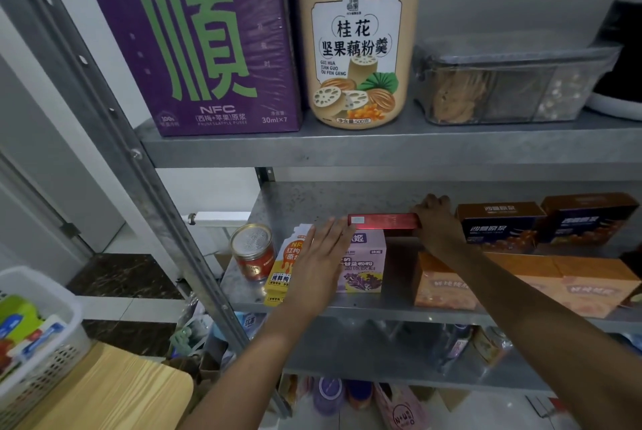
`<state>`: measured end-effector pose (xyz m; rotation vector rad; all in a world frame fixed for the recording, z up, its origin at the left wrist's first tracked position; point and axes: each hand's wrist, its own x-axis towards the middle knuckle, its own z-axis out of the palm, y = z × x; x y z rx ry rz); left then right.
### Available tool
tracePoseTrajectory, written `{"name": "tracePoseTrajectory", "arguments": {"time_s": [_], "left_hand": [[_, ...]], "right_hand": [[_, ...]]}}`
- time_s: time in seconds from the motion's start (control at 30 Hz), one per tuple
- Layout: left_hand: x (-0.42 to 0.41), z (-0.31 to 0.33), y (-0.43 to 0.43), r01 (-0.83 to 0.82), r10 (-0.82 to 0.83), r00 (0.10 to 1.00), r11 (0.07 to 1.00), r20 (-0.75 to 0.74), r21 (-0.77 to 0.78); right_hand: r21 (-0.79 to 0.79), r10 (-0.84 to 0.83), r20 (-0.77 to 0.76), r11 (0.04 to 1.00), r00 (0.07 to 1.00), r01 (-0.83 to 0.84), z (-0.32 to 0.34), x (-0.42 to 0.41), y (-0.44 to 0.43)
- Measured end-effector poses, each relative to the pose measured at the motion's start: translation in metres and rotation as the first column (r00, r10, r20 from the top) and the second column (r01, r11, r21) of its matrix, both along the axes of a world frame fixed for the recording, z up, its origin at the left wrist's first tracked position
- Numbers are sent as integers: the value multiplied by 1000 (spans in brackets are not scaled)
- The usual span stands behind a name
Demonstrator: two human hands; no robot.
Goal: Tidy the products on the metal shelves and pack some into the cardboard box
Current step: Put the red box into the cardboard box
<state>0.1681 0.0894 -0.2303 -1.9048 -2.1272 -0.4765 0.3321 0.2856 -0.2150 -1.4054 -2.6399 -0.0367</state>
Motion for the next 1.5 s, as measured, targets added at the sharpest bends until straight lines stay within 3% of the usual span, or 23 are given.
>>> {"name": "tracePoseTrajectory", "arguments": {"time_s": [0.17, 0.27, 0.33, 0.4, 0.5, 0.7, 0.8, 0.97, 1.1, 1.33, 1.5], "left_hand": [[1, 2, -4, 2, -3, 976, 1000, 218, 4], [0, 4, -5, -44, 29, 913, 999, 406, 27], [-1, 4, -5, -87, 65, 807, 996, 587, 9], [-1, 8, -5, -141, 63, 646, 989, 761, 37], [1, 26, -4, -190, 32, 473, 979, 880, 66], [3, 54, -7, -114, -183, 340, 966, 923, 234], [4, 57, -13, -105, -230, 469, 944, 853, 313], [4, 52, -31, -226, -101, 752, 888, 651, 400], [0, 45, -44, -171, -79, 890, 856, 449, 488], [-14, 53, -62, -42, -36, 990, 845, 135, 533], [-13, 64, -72, 65, -151, 985, 784, 88, 617]], "right_hand": [[119, 2, -62, 993, 998, 6, 8, 3, -7], [183, 63, -187, 983, 980, -28, 16, 6, -14], [235, 114, -275, 971, 955, -48, 20, 8, -18], [300, 166, -325, 952, 931, -64, 24, 10, -22], [389, 247, -366, 916, 897, -94, 29, 14, -31], [461, 295, -444, 885, 846, -67, 36, 15, -54], [498, 345, -468, 863, 814, -79, 39, 18, -64], [602, 470, -490, 792, 734, -104, 37, 27, -79], [638, 502, -479, 762, 720, -106, 37, 33, -93], [662, 533, -480, 741, 697, -111, 39, 44, -114], [682, 575, -514, 724, 637, -103, 48, 48, -127]]}}
